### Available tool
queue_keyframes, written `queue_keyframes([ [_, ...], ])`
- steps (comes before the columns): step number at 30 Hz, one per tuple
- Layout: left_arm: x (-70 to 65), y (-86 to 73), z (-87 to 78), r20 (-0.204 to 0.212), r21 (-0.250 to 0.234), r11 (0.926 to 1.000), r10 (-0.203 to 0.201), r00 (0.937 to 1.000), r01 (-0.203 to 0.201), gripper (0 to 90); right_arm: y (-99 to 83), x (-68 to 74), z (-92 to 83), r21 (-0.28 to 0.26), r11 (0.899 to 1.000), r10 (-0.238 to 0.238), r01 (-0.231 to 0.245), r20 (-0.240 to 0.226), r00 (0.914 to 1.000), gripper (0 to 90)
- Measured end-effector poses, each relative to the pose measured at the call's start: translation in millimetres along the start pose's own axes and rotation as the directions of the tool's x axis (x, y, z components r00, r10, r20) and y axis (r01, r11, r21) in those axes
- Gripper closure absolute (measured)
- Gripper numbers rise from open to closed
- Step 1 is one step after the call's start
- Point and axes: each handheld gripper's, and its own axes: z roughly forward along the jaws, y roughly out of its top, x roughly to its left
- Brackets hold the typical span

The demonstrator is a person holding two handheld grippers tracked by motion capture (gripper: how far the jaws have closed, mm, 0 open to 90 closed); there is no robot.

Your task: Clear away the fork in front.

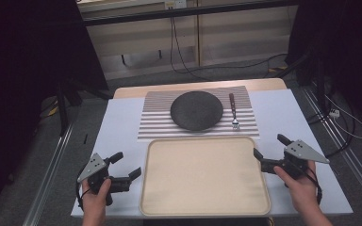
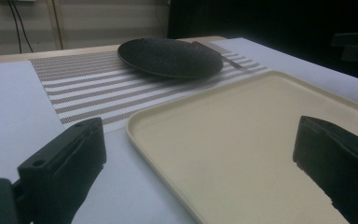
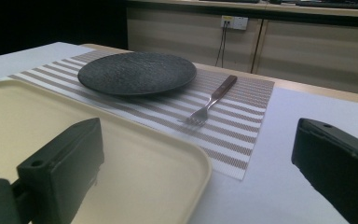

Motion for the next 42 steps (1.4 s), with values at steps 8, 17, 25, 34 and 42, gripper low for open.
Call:
queue_keyframes([
  [8,-0.3,-0.5,0.9,0.004,0.007,1.0,0.002,1.0,-0.002,2.7,10.4,-10.1,31.3,0.035,0.999,-0.002,0.001,0.039,0.9992,1.7],
  [17,-1.1,-0.2,1.8,0.009,0.006,1.0,0.004,1.0,-0.004,2.7,23.3,-14.7,55.5,0.053,0.999,-0.012,0.01,0.032,0.9994,2.3],
  [25,-1.0,-0.4,2.1,0.008,0.009,1.0,0.003,1.0,-0.003,2.7,30.1,-16.3,74.0,0.07,0.998,-0.006,0.004,0.02,0.9998,2.1],
  [34,-0.3,-0.7,2.3,0.006,0.009,1.0,0.003,1.0,-0.003,2.7,34.1,-18.1,96.8,0.11,0.994,-0.014,0.012,0.022,0.9997,2.2],
  [42,0.2,-1.0,2.7,0.003,0.011,0.9999,0.006,1.0,-0.006,2.7,40.5,-23.9,118.1,0.131,0.991,-0.005,0.0,0.037,0.9993,2.9],
])
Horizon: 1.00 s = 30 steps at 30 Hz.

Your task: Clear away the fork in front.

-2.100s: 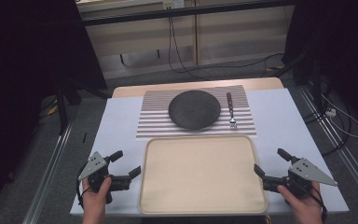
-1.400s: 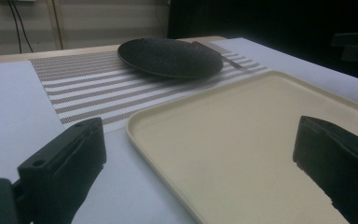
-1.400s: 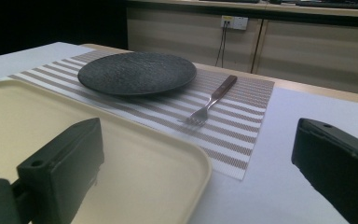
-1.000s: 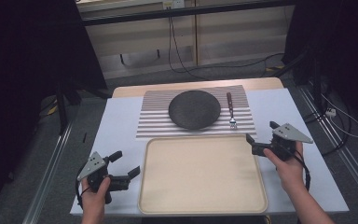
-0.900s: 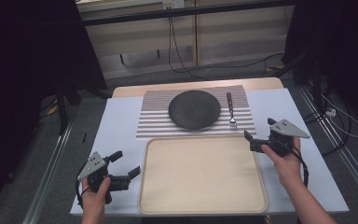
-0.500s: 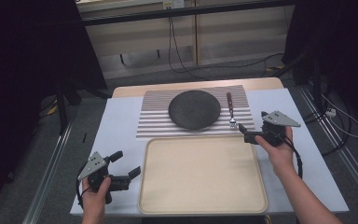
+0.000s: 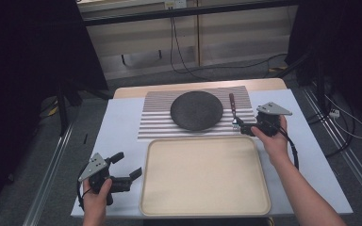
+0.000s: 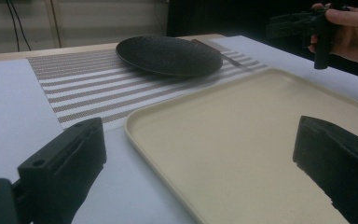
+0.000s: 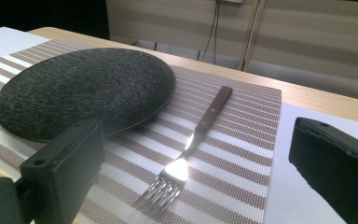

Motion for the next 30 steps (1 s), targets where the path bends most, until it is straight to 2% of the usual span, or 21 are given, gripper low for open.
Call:
queue_keyframes([
  [8,-0.2,-0.1,0.4,0.002,0.004,1.0,0.005,1.0,-0.005,2.7,5.7,-5.3,16.0,0.013,1.0,0.006,-0.006,0.017,0.9998,3.2],
  [17,0.0,-0.4,0.7,-0.003,0.006,1.0,0.002,1.0,-0.002,2.7,4.4,-10.6,42.4,0.071,0.997,0.008,-0.01,0.026,0.9996,4.9],
  [24,-0.1,-0.8,0.4,-0.011,0.008,1.0,0.002,0.9999,-0.001,2.7,7.1,-18.9,55.6,0.101,0.995,0.018,-0.021,0.036,0.9992,6.1],
  [27,0.4,-1.3,0.4,-0.013,0.007,1.0,0.001,0.9999,-0.001,2.7,6.4,-25.7,64.3,0.116,0.992,0.055,-0.058,0.03,0.998,12.2],
  [30,0.4,-1.6,1.2,-0.014,0.01,0.9999,0.003,0.9999,-0.003,2.7,5.8,-25.9,69.0,0.14,0.989,0.037,-0.041,0.037,0.9986,15.5],
])
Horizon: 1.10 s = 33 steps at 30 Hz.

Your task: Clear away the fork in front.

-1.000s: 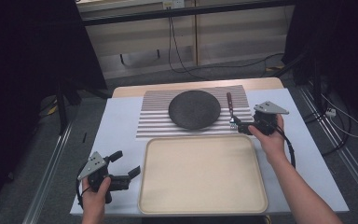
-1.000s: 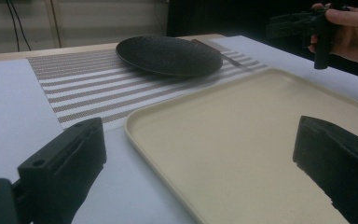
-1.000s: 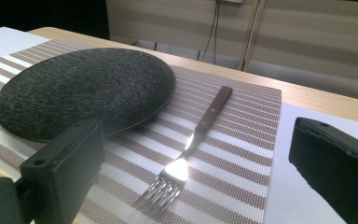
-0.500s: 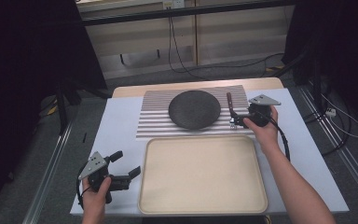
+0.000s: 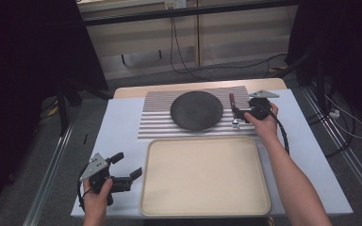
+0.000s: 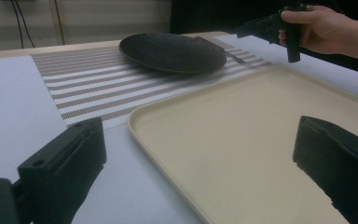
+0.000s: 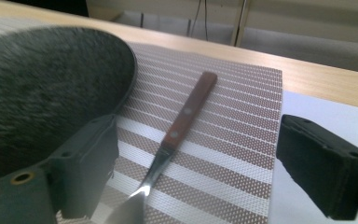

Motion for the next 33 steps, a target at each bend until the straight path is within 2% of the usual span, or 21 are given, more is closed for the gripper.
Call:
queue_keyframes([
  [1,-0.1,0.0,0.1,-0.002,-0.003,1.0,-0.004,1.0,0.004,2.7,1.0,0.7,5.8,0.028,0.999,-0.016,0.016,-0.002,0.9999,20.5],
  [2,0.0,0.1,0.1,-0.002,-0.005,1.0,-0.005,1.0,0.005,2.7,1.0,0.7,5.8,0.028,0.999,-0.016,0.016,-0.002,0.9999,20.5],
  [4,0.0,0.2,0.2,-0.004,-0.006,1.0,-0.005,1.0,0.005,2.7,2.9,1.0,10.1,0.04,0.999,-0.021,0.021,-0.008,0.9997,27.6],
  [6,0.0,0.2,0.5,-0.006,-0.005,1.0,-0.006,1.0,0.006,2.7,4.7,1.3,13.7,0.053,0.998,-0.02,0.021,-0.015,0.9997,40.4],
  [7,0.1,0.2,0.8,-0.007,-0.003,1.0,-0.005,1.0,0.005,2.7,6.8,2.0,18.7,0.085,0.996,-0.033,0.036,-0.034,0.9989,48.6],
  [9,-0.1,0.0,1.3,-0.007,0.0,1.0,-0.008,0.9999,0.008,2.7,7.2,2.7,20.5,0.099,0.994,-0.044,0.046,-0.022,0.9988,50.7],
  [11,0.0,-0.1,1.5,-0.008,0.002,1.0,-0.006,1.0,0.006,2.7,7.6,3.4,27.7,0.121,0.992,-0.022,0.027,-0.042,0.9989,58.3],
  [13,-0.1,-0.1,1.8,-0.007,0.005,1.0,-0.004,1.0,0.004,2.7,7.4,3.5,29.7,0.13,0.991,-0.018,0.023,-0.042,0.999,61.4],
  [14,0.0,-0.1,1.8,-0.007,0.006,1.0,-0.004,1.0,0.004,2.7,6.8,3.7,34.3,0.147,0.989,-0.011,0.02,-0.067,0.9977,63.2],
  [22,0.8,-0.5,2.7,-0.006,0.007,1.0,-0.003,1.0,0.003,2.7,7.7,5.4,44.8,0.182,0.983,-0.005,0.016,-0.059,0.9982,71.3],
  [23,0.8,-0.5,2.5,-0.008,0.011,0.9999,-0.004,1.0,0.004,2.7,6.6,4.4,47.2,0.198,0.98,0.046,-0.033,-0.057,0.9973,72.6],
  [25,0.9,-0.6,2.7,-0.007,0.012,0.9999,-0.003,1.0,0.004,2.7,6.2,4.5,47.8,0.199,0.979,0.056,-0.043,-0.059,0.9967,72.4],
  [29,0.8,-1.6,3.3,-0.007,0.018,0.9998,-0.004,1.0,0.004,2.7,8.4,4.9,48.9,0.22,0.975,0.045,-0.034,-0.045,0.998,78.0],
  [33,1.1,-1.6,3.9,-0.006,0.017,0.9999,-0.003,1.0,0.003,2.7,9.4,3.5,46.4,0.244,0.969,0.038,-0.027,-0.041,0.9985,78.2],
])
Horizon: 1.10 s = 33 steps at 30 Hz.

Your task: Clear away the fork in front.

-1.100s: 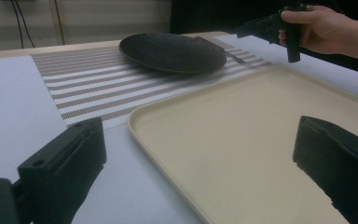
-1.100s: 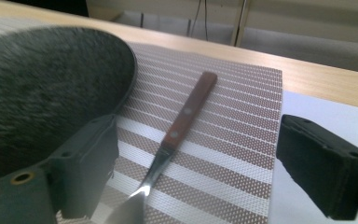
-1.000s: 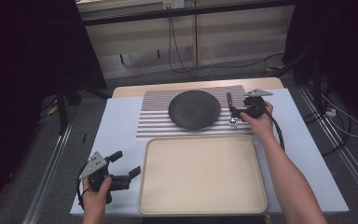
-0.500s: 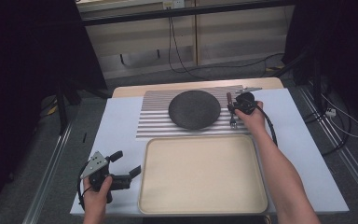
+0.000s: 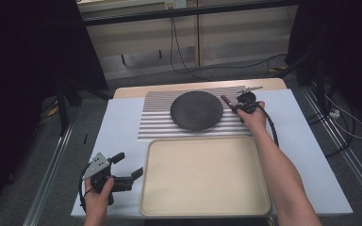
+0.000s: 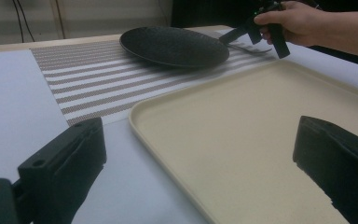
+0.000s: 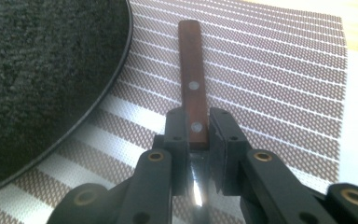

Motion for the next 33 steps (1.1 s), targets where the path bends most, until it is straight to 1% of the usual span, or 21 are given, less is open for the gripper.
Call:
queue_keyframes([
  [1,0.0,0.0,-0.1,-0.001,0.0,1.0,-0.001,1.0,0.001,2.7,-0.6,-1.5,-1.5,0.006,1.0,-0.004,0.004,-0.005,1.0,78.3],
  [2,0.3,-0.1,-0.3,0.0,0.0,1.0,0.0,1.0,0.0,2.7,-2.4,-4.6,-5.4,0.021,1.0,0.006,-0.006,-0.016,0.9999,78.2],
  [3,0.6,-0.2,-0.4,0.0,0.0,1.0,-0.001,1.0,0.001,2.7,-2.4,-4.6,-5.4,0.021,1.0,0.006,-0.006,-0.016,0.9999,78.2],
  [4,1.5,-0.3,-0.6,0.0,0.001,1.0,0.002,1.0,-0.002,2.7,-3.3,-5.9,-7.0,0.023,1.0,0.003,-0.002,-0.017,0.9998,78.3],
  [5,1.8,-0.6,-0.4,0.002,-0.004,1.0,-0.006,1.0,0.006,2.7,-5.1,-7.8,-10.1,0.029,1.0,-0.007,0.008,-0.022,0.9997,78.2],
  [8,3.9,-0.9,-0.4,0.0,0.001,1.0,-0.005,1.0,0.005,2.7,-11.8,-11.0,-18.6,0.038,0.999,-0.007,0.008,-0.037,0.9993,78.2],
  [11,4.4,-0.6,0.7,0.003,-0.003,1.0,-0.008,1.0,0.008,2.7,-21.6,-12.6,-30.4,0.045,0.999,-0.028,0.03,-0.048,0.9985,78.2],
  [12,4.2,-0.5,1.0,0.005,-0.003,0.9999,-0.01,0.9999,0.01,2.7,-24.9,-13.2,-34.1,0.046,0.999,-0.027,0.029,-0.051,0.9983,78.2],
  [14,3.8,-0.2,2.1,0.006,-0.001,1.0,-0.006,1.0,0.006,2.7,-30.4,-12.9,-41.4,0.056,0.998,-0.023,0.026,-0.056,0.9981,78.2],
  [17,2.9,0.7,3.0,0.009,-0.003,1.0,0.001,1.0,-0.001,2.7,-40.7,-12.0,-53.8,0.064,0.997,-0.048,0.052,-0.061,0.997,78.2],
  [20,2.1,1.5,2.8,0.009,-0.005,1.0,0.005,0.9999,-0.005,2.7,-49.1,-11.3,-64.4,0.076,0.996,-0.05,0.055,-0.065,0.9966,78.2],
  [26,1.2,2.4,2.1,0.009,-0.007,0.9999,0.01,0.9999,-0.01,2.7,-61.8,-8.7,-81.6,0.108,0.991,-0.071,0.077,-0.059,0.9957,78.2],
  [29,1.4,2.3,2.1,0.009,-0.006,0.9999,0.01,0.9999,-0.009,2.7,-64.9,-8.2,-85.3,0.11,0.99,-0.08,0.086,-0.058,0.9951,78.2],
  [30,1.1,2.3,2.1,0.008,-0.006,0.9999,0.01,0.9999,-0.01,2.7,-65.6,-7.8,-86.0,0.112,0.989,-0.09,0.097,-0.059,0.9941,78.1],
  [32,0.9,2.3,2.0,0.008,-0.003,0.9999,0.013,0.9999,-0.013,2.7,-67.3,-7.3,-86.5,0.109,0.99,-0.087,0.093,-0.057,0.9946,77.8],
  [33,0.7,2.3,2.2,0.009,-0.003,0.9999,0.012,0.9999,-0.012,2.7,-66.9,-7.3,-86.1,0.111,0.989,-0.094,0.1,-0.056,0.994,77.4],
])
